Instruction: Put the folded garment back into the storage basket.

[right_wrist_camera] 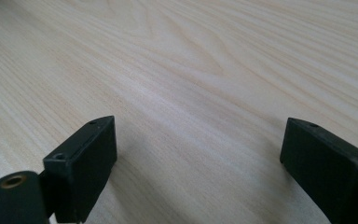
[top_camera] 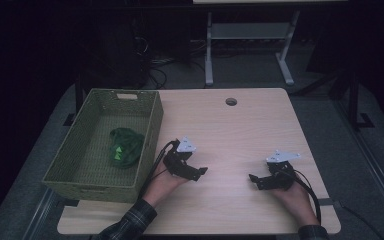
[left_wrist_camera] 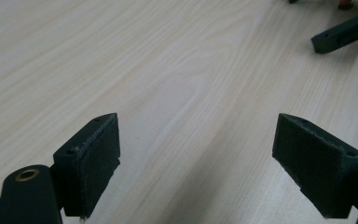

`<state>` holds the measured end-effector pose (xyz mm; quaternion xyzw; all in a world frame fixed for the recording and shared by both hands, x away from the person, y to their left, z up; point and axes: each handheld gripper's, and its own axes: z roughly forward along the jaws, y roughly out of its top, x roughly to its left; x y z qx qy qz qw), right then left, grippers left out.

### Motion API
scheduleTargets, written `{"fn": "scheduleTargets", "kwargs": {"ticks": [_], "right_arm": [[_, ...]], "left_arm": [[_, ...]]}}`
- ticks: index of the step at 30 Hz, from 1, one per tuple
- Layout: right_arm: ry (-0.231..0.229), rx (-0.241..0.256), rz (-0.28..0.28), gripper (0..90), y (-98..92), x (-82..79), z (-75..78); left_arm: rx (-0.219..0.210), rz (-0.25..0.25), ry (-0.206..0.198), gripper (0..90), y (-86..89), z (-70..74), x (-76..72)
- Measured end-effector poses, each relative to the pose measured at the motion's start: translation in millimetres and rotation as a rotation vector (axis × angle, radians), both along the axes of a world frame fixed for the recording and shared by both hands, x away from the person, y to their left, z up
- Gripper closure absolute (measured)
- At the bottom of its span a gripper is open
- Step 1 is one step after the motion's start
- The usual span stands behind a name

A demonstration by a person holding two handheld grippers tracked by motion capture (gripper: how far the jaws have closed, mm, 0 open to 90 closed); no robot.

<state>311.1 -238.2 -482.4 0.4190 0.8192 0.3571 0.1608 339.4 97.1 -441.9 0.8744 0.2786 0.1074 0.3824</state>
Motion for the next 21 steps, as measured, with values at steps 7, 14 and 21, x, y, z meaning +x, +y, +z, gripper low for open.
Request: {"fn": "scheduleTargets", "kwargs": {"ticks": [7,14,21], "right_arm": [[0.000,-0.001,0.001,10.6,0.0,0.0,0.0],[0.000,0.000,0.000,10.6,0.0,0.0,0.0],[0.000,0.000,0.000,10.6,0.0,0.0,0.0]], "left_arm": [[0.026,0.011,0.005,14.5,-3.0,-22.2,-1.4],[0.031,0.019,-0.008,12.9,-1.2,-36.0,-0.2],[0.027,0.015,-0.013,12.8,-0.9,-36.7,-0.3]]}}
